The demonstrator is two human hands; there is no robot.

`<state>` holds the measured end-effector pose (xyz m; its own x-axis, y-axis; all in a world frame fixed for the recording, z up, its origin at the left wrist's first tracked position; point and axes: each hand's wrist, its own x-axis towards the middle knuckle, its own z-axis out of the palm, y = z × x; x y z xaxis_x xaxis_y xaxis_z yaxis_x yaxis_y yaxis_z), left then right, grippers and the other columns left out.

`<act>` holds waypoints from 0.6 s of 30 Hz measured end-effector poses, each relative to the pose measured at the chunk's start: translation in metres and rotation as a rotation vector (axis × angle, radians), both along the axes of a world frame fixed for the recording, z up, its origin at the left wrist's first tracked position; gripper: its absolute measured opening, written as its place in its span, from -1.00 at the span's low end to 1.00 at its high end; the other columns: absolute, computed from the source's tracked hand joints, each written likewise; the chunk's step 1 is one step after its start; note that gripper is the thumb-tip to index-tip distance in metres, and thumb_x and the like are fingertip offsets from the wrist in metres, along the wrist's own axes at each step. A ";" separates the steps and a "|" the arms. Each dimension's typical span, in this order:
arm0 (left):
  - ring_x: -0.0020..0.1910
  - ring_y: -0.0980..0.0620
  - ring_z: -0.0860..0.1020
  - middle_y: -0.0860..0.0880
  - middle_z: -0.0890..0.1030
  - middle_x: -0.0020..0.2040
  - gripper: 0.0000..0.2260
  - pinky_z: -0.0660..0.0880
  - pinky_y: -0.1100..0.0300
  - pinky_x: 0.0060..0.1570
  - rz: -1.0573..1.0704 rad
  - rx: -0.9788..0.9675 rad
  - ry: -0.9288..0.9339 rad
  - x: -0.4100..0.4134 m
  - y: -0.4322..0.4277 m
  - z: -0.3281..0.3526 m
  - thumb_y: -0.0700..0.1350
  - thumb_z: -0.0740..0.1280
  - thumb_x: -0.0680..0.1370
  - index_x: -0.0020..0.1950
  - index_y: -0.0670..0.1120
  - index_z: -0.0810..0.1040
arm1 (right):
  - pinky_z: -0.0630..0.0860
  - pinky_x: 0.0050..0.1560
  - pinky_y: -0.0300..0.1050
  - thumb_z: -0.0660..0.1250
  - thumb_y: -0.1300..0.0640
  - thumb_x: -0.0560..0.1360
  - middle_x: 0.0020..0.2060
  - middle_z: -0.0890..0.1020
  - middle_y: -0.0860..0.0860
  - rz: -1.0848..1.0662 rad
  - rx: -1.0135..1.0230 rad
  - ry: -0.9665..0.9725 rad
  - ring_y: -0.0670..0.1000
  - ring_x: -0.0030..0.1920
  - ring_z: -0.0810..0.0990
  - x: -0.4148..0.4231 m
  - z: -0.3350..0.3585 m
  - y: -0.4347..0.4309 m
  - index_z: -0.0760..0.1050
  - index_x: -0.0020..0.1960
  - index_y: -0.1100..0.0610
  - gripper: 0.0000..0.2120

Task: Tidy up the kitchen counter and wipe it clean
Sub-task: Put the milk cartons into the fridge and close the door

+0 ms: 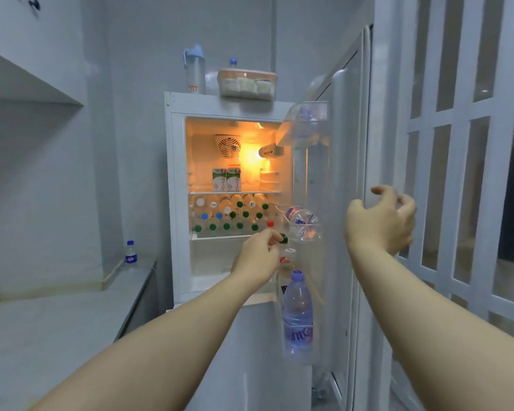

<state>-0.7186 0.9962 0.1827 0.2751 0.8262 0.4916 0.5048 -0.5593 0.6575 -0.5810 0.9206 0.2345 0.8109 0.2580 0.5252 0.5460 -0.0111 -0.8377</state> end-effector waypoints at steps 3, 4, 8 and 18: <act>0.17 0.01 0.48 -0.01 0.51 0.24 -0.74 0.43 0.15 0.14 0.002 0.006 0.016 -0.012 0.002 0.006 -0.19 0.13 0.60 0.23 -0.05 0.49 | 0.15 0.30 0.08 0.22 0.14 0.47 0.42 0.24 0.01 -0.060 -0.052 0.008 0.18 0.32 0.27 0.004 0.005 -0.002 0.42 0.26 0.00 -0.64; 0.17 0.01 0.48 -0.01 0.51 0.24 -0.74 0.43 0.14 0.14 0.004 0.007 0.018 -0.015 0.003 0.008 -0.18 0.13 0.60 0.23 -0.05 0.49 | 0.13 0.32 0.09 0.23 0.12 0.47 0.45 0.19 0.02 -0.051 -0.072 0.027 0.18 0.35 0.25 0.004 0.007 -0.002 0.43 0.25 -0.01 -0.65; 0.15 0.02 0.48 0.00 0.52 0.22 -0.75 0.43 0.15 0.11 0.001 0.017 0.018 -0.021 0.005 0.010 -0.17 0.14 0.60 0.23 -0.04 0.49 | 0.02 0.45 0.06 0.23 0.05 0.44 0.44 0.22 0.09 0.087 -0.084 0.120 0.19 0.39 0.26 0.001 0.010 0.003 0.48 0.17 0.04 -0.69; 0.13 0.01 0.49 -0.01 0.54 0.18 -0.76 0.43 0.15 0.08 0.074 0.054 -0.098 -0.040 0.022 0.015 -0.20 0.13 0.60 0.20 -0.06 0.51 | 0.27 0.28 0.00 0.20 0.19 0.48 0.11 0.38 0.06 0.189 -0.051 -0.132 0.13 0.19 0.35 -0.051 -0.002 0.024 0.52 0.12 0.01 -0.75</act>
